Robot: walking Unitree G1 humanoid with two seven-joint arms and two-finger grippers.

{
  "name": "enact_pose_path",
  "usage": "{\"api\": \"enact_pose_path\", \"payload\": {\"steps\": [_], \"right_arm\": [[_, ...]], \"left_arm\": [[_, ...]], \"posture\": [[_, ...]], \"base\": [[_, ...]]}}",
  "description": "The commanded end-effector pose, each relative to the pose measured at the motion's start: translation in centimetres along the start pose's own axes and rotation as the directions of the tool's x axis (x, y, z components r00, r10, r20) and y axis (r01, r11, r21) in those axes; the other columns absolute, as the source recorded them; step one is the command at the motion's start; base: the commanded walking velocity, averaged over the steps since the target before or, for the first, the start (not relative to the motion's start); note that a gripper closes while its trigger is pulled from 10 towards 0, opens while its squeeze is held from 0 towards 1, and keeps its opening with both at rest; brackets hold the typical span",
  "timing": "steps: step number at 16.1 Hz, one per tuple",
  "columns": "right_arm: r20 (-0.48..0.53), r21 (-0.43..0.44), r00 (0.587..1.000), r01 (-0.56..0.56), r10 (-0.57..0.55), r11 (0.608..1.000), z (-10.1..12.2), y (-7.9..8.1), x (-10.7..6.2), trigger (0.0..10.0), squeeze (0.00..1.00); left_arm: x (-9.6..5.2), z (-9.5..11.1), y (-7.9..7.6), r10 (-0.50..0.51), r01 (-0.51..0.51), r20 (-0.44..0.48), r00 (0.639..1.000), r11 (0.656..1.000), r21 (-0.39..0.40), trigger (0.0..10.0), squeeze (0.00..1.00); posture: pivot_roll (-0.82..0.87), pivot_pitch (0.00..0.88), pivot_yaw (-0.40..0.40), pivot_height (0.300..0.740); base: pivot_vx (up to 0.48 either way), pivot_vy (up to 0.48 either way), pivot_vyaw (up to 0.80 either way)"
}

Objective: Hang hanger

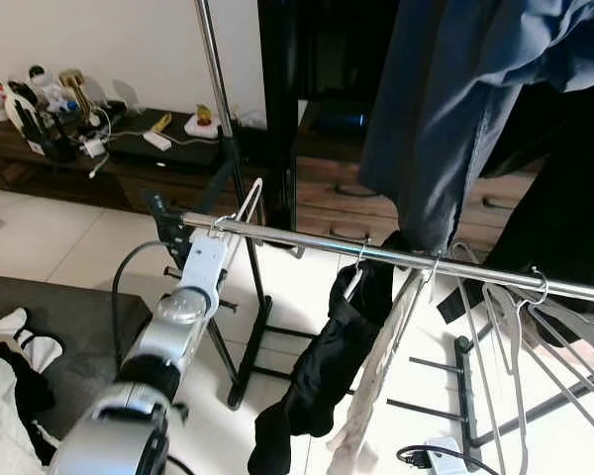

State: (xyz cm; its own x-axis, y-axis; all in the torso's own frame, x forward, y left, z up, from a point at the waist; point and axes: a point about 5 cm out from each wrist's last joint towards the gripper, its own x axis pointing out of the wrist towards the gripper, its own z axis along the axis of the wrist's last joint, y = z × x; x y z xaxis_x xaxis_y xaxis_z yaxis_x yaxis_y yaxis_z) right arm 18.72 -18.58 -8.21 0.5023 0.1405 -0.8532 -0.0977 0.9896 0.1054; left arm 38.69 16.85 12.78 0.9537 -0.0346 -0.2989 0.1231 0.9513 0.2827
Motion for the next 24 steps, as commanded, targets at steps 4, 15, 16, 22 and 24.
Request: {"api": "enact_pose_path", "payload": {"steps": [4, 15, 16, 22, 24], "right_arm": [[-0.028, 0.004, 1.000, 0.004, -0.004, 1.000, -0.8, -0.3, -0.2, 10.0, 0.00], [-0.030, -0.007, 1.000, -0.005, 0.005, 1.000, -0.6, -0.2, -0.1, 10.0, 0.00], [-0.030, -0.007, 1.000, -0.005, 0.005, 1.000, -0.6, -0.2, -0.1, 10.0, 0.00], [-0.028, -0.012, 1.000, -0.008, 0.008, 1.000, -0.3, -0.1, -0.1, 10.0, 0.00], [-0.026, -0.011, 1.000, -0.009, 0.008, 1.000, -0.3, -0.1, -0.1, 10.0, 0.00]], "left_arm": [[0.3, -0.3, -0.4, 0.031, -0.031, -0.086, 0.996, 1.000, 0.000, 10.0, 0.00], [-0.3, -2.5, -2.6, -0.133, 0.128, -0.044, 0.990, 0.987, -0.096, 10.0, 0.95], [-0.3, -2.7, -2.7, -0.141, 0.136, -0.050, 0.989, 0.986, -0.093, 10.0, 1.00], [-2.0, -4.3, -2.4, -0.145, 0.145, 0.013, 0.989, 0.987, -0.065, 10.0, 1.00], [-3.3, -3.8, -2.1, -0.110, 0.120, 0.110, 0.988, 0.989, -0.086, 10.0, 1.00]], "posture": [[0.03, 0.219, -0.031, 0.740], [0.05, 0.212, -0.033, 0.740], [0.05, 0.212, -0.033, 0.740], [0.05, 0.196, -0.034, 0.740], [0.05, 0.192, -0.034, 0.740]], "base": [[0.000, 0.000, 0.00], [0.000, 0.000, 0.00], [0.000, 0.000, 0.00], [0.000, 0.000, 0.00], [0.000, 0.000, 0.00]]}}
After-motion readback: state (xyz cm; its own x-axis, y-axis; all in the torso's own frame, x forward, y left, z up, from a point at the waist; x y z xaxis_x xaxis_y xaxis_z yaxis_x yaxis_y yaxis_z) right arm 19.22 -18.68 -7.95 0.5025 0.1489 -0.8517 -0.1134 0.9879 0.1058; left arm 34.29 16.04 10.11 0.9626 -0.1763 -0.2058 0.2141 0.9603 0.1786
